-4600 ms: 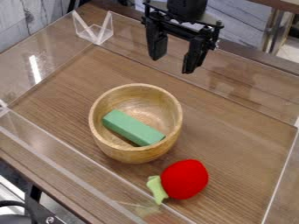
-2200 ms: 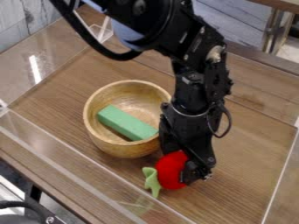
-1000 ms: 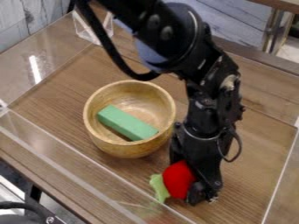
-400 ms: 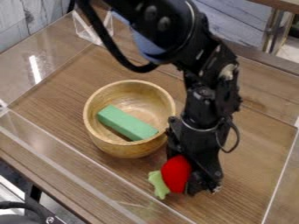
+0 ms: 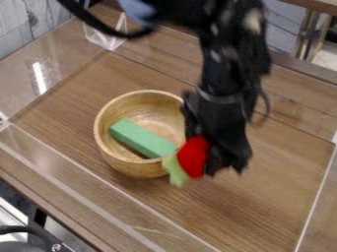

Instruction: Move the red fruit to the left

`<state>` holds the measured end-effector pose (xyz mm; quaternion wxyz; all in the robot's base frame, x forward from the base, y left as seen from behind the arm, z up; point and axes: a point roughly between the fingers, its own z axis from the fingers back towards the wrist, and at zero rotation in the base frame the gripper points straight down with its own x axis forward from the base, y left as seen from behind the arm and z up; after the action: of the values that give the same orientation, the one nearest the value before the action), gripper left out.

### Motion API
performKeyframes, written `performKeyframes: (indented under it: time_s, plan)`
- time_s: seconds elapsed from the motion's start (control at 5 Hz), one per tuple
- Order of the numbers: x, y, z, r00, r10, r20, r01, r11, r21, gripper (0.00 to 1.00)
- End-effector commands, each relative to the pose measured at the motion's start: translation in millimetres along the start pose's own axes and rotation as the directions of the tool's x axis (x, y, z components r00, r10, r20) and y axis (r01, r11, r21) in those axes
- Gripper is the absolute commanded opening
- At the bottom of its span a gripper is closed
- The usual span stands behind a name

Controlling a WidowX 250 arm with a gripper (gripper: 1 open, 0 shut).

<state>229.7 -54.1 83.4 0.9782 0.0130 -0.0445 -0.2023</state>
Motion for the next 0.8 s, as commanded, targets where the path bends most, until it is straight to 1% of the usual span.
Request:
performKeyframes:
  time_s: [0.0,0.2,0.4,0.6]
  plan:
    - [-7.0,39,21.1,0.992,0.113,0.050,-0.115,0.993,0.030,0.00]
    - [-22.3,63,21.7,0.987,0.151,0.053,-0.152,0.988,0.023,0.00]
    - [-23.4,55,16.9,0.995,0.078,0.064,-0.079,0.997,0.009,0.00]
    - [-20.0,54,25.3,0.995,0.036,0.091,-0.036,0.999,0.001,0.00]
